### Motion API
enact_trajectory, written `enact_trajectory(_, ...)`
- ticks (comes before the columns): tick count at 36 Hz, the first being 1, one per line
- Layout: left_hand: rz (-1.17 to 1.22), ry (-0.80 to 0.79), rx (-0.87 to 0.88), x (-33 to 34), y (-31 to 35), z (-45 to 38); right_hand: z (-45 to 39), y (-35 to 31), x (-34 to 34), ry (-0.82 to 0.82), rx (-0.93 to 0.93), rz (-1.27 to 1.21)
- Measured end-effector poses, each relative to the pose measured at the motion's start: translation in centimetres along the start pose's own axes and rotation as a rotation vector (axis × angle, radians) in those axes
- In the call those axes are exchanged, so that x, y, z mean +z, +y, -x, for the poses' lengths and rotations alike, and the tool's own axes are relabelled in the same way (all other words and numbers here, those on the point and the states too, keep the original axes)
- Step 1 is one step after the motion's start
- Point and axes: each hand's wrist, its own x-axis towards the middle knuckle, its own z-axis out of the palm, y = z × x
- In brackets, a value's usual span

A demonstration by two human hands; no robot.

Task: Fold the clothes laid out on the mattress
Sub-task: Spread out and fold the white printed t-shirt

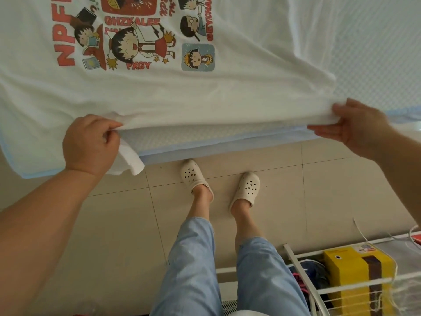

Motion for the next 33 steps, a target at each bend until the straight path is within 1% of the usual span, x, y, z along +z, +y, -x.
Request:
enact_trajectory(2,-0.028,-0.026,-0.015,0.2,-0.1,0.2,-0.1,0.8,0.1,0.098,-0.013,0.145)
enact_trajectory(5,-0.087,-0.138,-0.037,1.0,0.2,0.4,-0.6,2.1,0.1,0.135,-0.015,0.235)
enact_trajectory(8,-0.113,-0.264,-0.045,1.7,0.6,-0.3,-1.0,2.8,0.0,0.136,0.077,0.379)
enact_trajectory(11,-0.139,-0.341,-0.091,1.6,1.3,-1.4,-1.0,2.6,-0.2,0.172,0.162,0.442)
enact_trajectory(14,-0.138,-0.352,-0.055,0.9,2.7,-2.6,-0.8,1.4,-0.3,0.262,0.103,0.653)
enact_trajectory(17,-0.044,-0.333,-0.069,-0.1,4.9,-4.1,-0.2,-0.7,0.4,0.358,0.018,0.79)
enact_trajectory(19,0.028,-0.341,-0.097,-0.5,6.7,-5.5,-0.1,-2.4,1.1,0.385,-0.024,0.857)
enact_trajectory(21,0.079,-0.357,-0.091,-0.8,8.8,-7.0,-0.4,-4.2,2.0,0.376,-0.062,0.928)
enact_trajectory(25,0.132,-0.371,-0.044,-0.9,13.0,-11.0,-2.3,-8.0,3.5,0.363,-0.124,0.942)
enact_trajectory(30,0.106,-0.37,-0.017,-0.2,16.8,-17.4,-6.9,-13.2,4.7,0.344,-0.184,0.918)
enact_trajectory(33,0.107,-0.346,-0.03,0.5,18.0,-21.7,-10.8,-16.6,5.4,0.353,-0.203,0.834)
